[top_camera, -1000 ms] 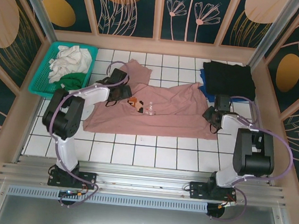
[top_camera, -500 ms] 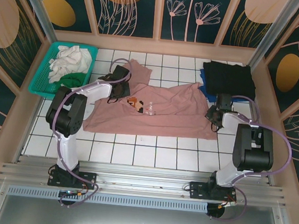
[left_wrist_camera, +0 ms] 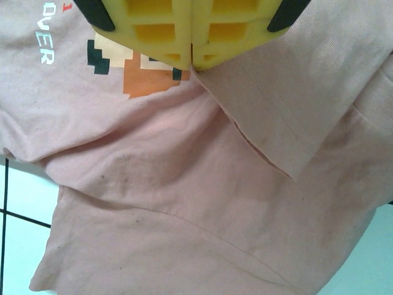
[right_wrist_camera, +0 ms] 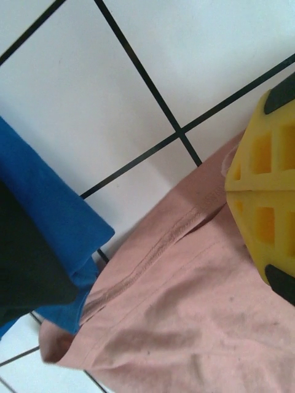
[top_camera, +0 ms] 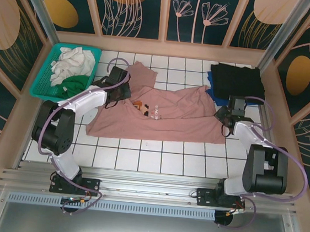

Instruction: Fold and stack the t-shirts

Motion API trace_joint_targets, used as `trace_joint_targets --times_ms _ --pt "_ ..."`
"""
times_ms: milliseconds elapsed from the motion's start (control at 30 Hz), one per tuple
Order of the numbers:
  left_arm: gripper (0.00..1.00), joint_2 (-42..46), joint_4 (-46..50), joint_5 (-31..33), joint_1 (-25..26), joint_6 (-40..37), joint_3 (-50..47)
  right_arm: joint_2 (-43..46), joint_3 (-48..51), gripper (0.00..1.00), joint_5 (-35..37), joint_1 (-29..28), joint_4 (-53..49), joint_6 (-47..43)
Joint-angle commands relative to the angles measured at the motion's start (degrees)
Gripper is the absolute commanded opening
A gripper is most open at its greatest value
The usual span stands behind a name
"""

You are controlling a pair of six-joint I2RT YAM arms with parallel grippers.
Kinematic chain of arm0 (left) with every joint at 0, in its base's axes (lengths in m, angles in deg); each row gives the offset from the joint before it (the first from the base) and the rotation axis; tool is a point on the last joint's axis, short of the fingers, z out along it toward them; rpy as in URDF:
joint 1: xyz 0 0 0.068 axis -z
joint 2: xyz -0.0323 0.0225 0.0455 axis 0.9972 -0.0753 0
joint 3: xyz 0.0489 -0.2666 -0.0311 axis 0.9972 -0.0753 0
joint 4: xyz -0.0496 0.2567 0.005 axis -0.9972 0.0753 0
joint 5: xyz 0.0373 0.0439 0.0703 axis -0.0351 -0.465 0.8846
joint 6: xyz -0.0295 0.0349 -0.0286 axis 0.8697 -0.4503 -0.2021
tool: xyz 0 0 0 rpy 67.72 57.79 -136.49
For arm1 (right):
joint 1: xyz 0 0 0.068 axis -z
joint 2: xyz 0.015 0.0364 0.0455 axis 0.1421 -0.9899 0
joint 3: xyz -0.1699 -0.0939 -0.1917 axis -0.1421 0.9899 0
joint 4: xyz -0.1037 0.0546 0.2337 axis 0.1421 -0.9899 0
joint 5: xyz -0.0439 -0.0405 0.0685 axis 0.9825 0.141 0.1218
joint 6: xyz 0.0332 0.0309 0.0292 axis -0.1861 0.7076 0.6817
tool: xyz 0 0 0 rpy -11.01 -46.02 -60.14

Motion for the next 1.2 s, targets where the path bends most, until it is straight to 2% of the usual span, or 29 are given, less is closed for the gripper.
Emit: trace_joint_targets --times_ms 0,100,133,233,333,533,800,967,1167 --pt "0.0 0.9 1.4 0.8 0.0 -0.2 -1.0 1.8 1.7 0.0 -0.5 0.2 -0.9 0.5" --pt "0.0 0.9 1.6 -0.4 0.0 0.0 -1.3 3.6 2.2 0.0 -0.3 0.1 -3.2 1.0" --pt "0.0 3.5 1.9 -0.1 0.0 0.3 -1.8 5.4 3.0 0.0 0.0 0.0 -3.8 1.4" --pt "0.0 9.3 3.7 1.6 0.1 1.1 -4.3 12.8 5.6 0.0 0.1 0.0 -6.3 3.1" --pt "0.0 16.2 5.9 3.6 0.5 2.6 -8.1 23.3 10.6 0.0 -3.0 -0.6 -7.6 5.7" --pt "0.0 25.5 16.8 11.2 4.5 5.9 -11.7 38.4 14.3 0.0 -3.0 -0.8 -15.2 8.0" --pt "0.0 41.1 24.1 12.4 6.8 11.3 -18.5 48.7 14.4 0.0 -7.4 -1.1 -22.5 11.6" --pt "0.0 45.5 26.5 12.6 7.0 12.4 -19.5 54.6 12.3 0.0 -6.3 -1.9 -27.0 12.2" --pt "0.0 50.7 29.4 12.3 7.2 13.6 -18.2 56.5 8.7 0.0 -7.0 -1.9 -29.7 11.4"
